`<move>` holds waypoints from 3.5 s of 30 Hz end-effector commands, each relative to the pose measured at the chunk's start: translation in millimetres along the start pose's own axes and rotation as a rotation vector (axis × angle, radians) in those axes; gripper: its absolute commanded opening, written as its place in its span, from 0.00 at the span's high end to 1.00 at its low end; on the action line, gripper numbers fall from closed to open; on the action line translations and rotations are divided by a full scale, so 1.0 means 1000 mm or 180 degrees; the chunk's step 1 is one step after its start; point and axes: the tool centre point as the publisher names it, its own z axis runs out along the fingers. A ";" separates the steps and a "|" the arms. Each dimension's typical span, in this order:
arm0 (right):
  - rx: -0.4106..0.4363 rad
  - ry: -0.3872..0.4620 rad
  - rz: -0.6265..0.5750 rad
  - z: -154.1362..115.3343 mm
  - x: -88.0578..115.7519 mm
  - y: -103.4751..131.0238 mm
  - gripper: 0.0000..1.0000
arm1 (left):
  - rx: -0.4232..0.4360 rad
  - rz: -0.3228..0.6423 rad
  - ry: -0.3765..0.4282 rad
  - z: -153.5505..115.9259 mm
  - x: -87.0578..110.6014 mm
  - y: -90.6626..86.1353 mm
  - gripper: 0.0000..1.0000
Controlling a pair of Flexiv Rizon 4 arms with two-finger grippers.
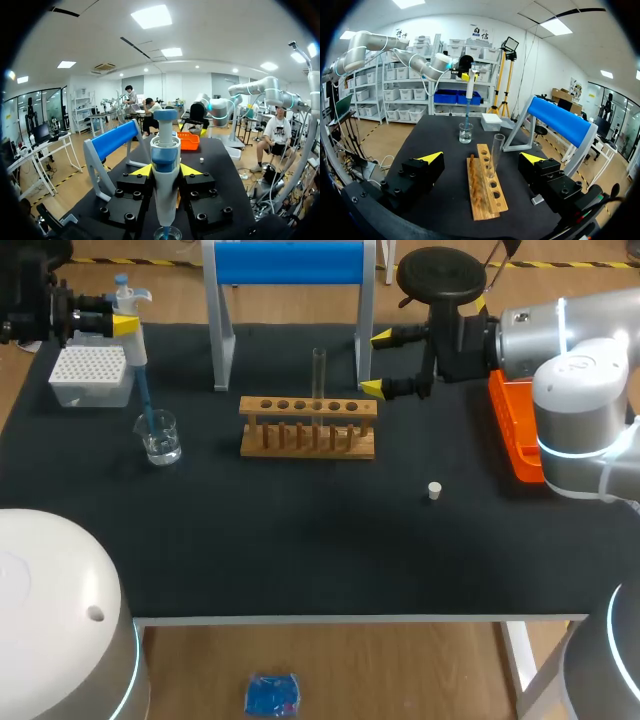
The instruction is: Invert the test tube, pick up the pipette, mount the tip to pipette, aspirate from beaker and dispense into the tube, eject the tip, return the pipette, and cap with the stopper.
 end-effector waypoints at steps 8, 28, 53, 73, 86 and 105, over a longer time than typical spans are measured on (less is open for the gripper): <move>0.0003 0.0001 -0.0001 0.000 0.000 0.000 0.00 | -0.0139 0.0014 -0.0129 0.005 0.012 -0.034 1.00; 0.0003 0.0001 -0.0001 0.000 0.000 0.000 0.00 | -0.0118 0.0059 -0.0287 0.004 0.026 -0.069 1.00; 0.0003 0.0001 -0.0001 0.000 0.000 0.000 0.00 | -0.0120 0.0016 -0.0303 -0.002 0.031 -0.063 1.00; 0.0003 0.0001 -0.0001 0.000 0.000 0.000 0.00 | -0.0094 0.0307 0.0227 0.076 0.023 -0.187 1.00; 0.0003 0.0001 -0.0001 0.000 0.000 0.000 0.00 | 0.0104 0.0214 0.0520 0.129 0.025 -0.230 1.00; 0.0003 0.0001 -0.0001 0.000 0.000 0.000 0.00 | 0.0336 0.0060 0.0896 0.206 0.028 -0.242 1.00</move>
